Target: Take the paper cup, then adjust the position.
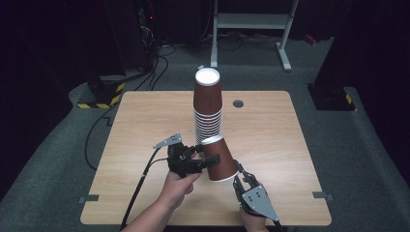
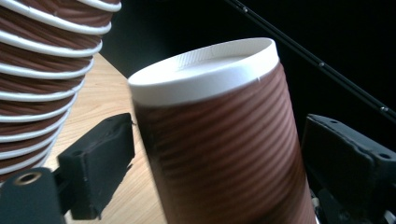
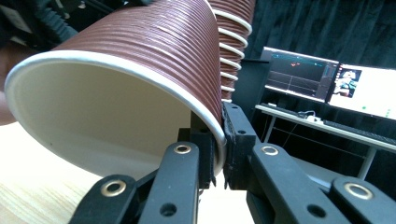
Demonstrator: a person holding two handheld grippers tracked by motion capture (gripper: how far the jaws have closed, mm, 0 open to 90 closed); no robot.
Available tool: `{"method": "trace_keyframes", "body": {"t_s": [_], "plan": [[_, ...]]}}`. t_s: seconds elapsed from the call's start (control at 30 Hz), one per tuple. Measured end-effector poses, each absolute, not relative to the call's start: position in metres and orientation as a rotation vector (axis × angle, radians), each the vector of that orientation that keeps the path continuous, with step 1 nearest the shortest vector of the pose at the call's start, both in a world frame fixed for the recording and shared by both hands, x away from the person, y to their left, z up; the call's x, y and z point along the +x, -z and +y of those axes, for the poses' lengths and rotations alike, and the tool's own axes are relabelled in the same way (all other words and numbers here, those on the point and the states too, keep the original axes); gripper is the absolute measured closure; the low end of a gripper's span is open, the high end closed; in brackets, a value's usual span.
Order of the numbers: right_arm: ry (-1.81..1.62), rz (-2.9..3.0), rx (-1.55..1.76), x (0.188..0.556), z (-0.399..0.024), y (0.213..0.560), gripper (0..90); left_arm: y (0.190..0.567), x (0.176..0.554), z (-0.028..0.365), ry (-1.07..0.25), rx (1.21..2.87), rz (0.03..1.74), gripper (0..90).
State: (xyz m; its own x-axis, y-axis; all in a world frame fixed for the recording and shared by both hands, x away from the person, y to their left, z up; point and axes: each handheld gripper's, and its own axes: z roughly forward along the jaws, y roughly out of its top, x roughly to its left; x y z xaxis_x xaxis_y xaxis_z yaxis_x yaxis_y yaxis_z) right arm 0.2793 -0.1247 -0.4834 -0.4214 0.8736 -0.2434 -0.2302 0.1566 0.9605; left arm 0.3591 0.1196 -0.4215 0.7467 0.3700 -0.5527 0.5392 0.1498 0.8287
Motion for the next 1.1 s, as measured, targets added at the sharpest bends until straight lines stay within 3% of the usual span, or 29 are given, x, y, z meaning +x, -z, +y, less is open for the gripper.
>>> {"method": "trace_keyframes", "body": {"t_s": [0.77, 1.1], "plan": [[-1.388, 1.551, 0.717, 0.286, -0.143, 0.486, 83.8, 0.423, 0.344, 0.143, -0.126, 1.561, 0.742, 9.6], [-1.319, 1.678, 0.793, 0.285, -0.158, 0.487, 83.8, 0.447, 0.339, 0.165, -0.237, 1.611, 0.787, 10.2]]}}
